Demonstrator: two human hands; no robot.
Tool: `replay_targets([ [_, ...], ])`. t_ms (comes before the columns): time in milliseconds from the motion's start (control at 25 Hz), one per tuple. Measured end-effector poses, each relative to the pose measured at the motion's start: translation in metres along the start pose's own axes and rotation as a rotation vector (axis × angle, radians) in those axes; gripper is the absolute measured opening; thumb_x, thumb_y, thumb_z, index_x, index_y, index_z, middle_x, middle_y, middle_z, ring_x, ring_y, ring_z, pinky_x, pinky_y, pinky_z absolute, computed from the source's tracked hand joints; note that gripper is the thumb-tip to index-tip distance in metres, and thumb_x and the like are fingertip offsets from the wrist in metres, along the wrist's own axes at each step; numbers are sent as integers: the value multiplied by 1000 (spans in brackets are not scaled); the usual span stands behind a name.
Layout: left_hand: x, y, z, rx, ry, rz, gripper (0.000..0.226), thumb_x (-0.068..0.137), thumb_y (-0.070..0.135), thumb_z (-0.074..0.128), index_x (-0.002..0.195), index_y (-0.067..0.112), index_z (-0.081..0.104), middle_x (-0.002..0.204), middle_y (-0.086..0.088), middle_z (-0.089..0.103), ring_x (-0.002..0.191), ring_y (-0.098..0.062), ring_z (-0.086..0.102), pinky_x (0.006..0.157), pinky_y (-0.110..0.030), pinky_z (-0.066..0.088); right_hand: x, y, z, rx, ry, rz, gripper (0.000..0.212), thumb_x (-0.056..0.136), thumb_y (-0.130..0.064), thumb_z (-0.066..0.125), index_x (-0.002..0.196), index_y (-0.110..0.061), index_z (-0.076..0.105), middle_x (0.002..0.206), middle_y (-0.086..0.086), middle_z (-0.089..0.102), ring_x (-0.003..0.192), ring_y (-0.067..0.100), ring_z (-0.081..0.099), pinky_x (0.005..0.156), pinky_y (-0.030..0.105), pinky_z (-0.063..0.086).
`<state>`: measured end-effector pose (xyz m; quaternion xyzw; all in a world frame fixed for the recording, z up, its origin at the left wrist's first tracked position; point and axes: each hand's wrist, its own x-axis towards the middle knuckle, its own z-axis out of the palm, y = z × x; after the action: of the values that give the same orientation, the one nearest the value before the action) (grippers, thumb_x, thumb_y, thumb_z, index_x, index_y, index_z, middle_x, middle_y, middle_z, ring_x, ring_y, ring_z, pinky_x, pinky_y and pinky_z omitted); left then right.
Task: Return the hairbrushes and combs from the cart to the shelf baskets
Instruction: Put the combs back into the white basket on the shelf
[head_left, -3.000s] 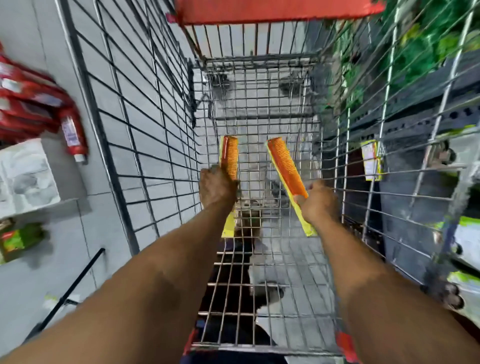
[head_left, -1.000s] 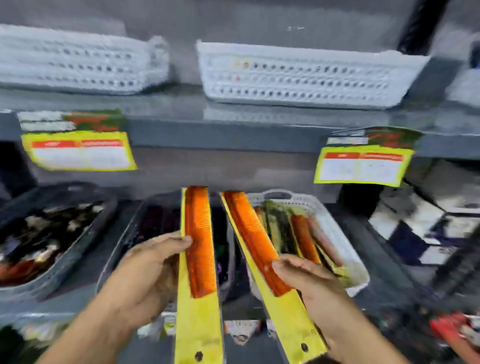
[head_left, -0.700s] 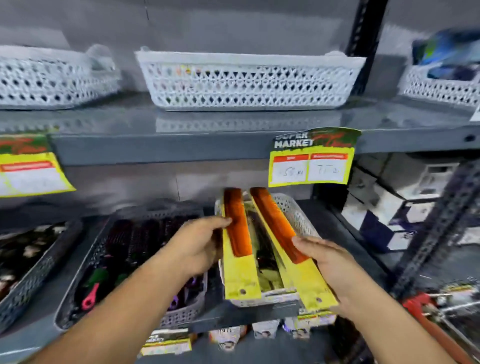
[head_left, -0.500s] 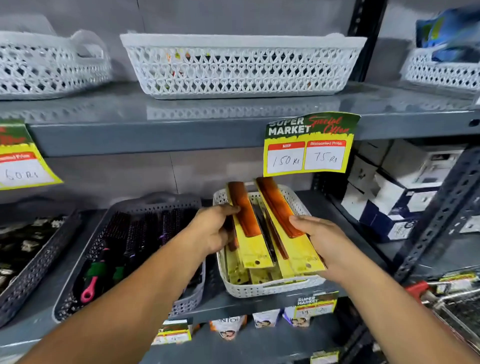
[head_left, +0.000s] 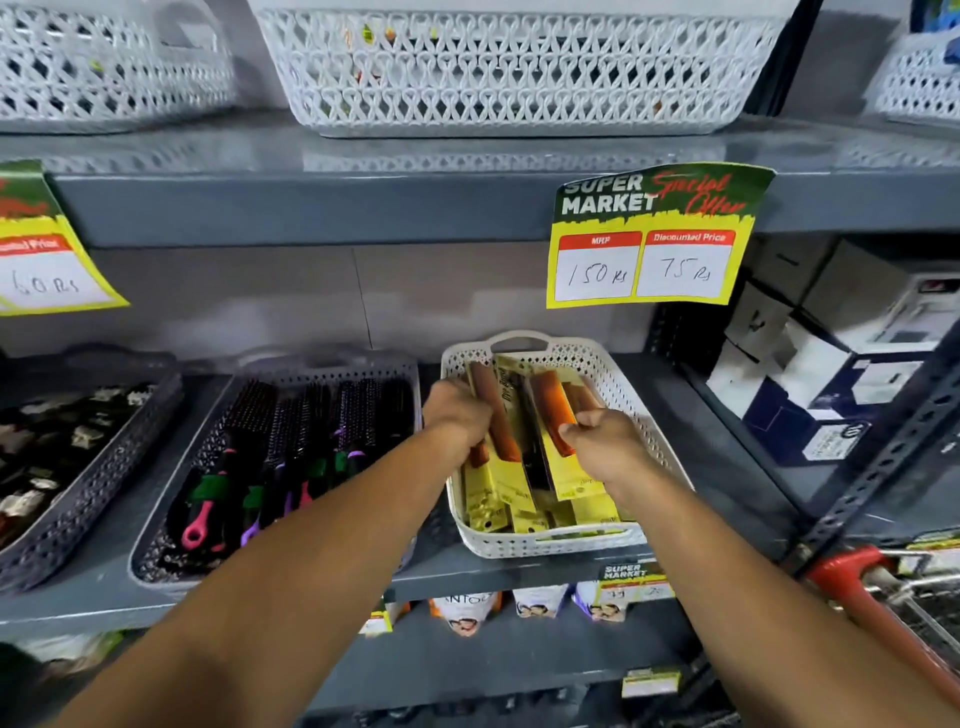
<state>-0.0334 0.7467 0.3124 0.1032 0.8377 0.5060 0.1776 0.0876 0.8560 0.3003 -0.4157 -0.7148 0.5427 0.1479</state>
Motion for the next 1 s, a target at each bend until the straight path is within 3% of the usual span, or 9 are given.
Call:
replay_targets([
  [120,-7,-1,6,67,1,7,20,85,21,60,94,8,72,93,-13,73,83,-30,69,63,-27,49,5,6,2,-133,36,-12,50,90,-23,58,136,-9,46,142,10,50,113,26,55,94,31,43],
  [320,-10,-5,13,188,-8,-1,24,90,24,58,97,4,69,101,-15,72,79,-24,62,64,-25,45,8,13,3,-364,46,-49,47,90,-26,56,135,-14,49,139,8,54,105,25,62,90,37,52],
  [400,-15,-2,15,254,-14,-3,22,94,20,52,100,4,66,106,-17,70,83,-26,63,66,-27,47,10,14,5,-497,5,-96,41,89,-23,56,128,-13,55,146,7,46,113,26,60,92,40,51],
  [480,-17,0,15,320,-26,-15,26,95,10,48,115,-1,60,113,-20,67,98,-30,66,76,-31,53,13,15,7,-615,-10,-148,29,87,-17,56,114,-8,63,151,7,37,123,26,53,95,40,50],
  [560,-17,2,17,410,-76,-2,32,95,3,47,126,-5,52,118,-20,64,106,-31,65,88,-35,55,13,14,9,-704,18,-157,22,85,-11,56,106,-8,64,146,7,43,128,27,49,98,40,47],
  [640,-16,2,19,479,-122,9,29,95,3,48,121,-5,54,117,-19,64,105,-31,65,91,-38,55,12,12,10,-774,39,-151,20,84,-8,57,103,-10,63,136,8,52,125,26,50,99,38,46],
  [720,-12,1,22,480,-148,0,23,94,6,50,112,-3,60,107,-15,66,94,-28,66,83,-34,55,10,13,11,-833,32,-151,19,83,-6,58,100,-12,62,131,9,55,121,26,52,97,35,47],
  [840,-11,-2,26,488,-161,2,20,94,11,52,108,2,63,96,-10,63,93,-28,65,76,-32,50,8,14,14,-901,43,-172,23,82,-6,60,103,-12,64,136,10,51,118,26,55,93,38,51],
  [1000,-8,-5,28,558,-225,38,22,94,12,51,111,4,62,113,-15,67,104,-29,65,87,-35,51,9,16,15,-970,69,-181,30,80,-7,61,110,-12,65,148,9,37,128,30,45,99,45,47],
])
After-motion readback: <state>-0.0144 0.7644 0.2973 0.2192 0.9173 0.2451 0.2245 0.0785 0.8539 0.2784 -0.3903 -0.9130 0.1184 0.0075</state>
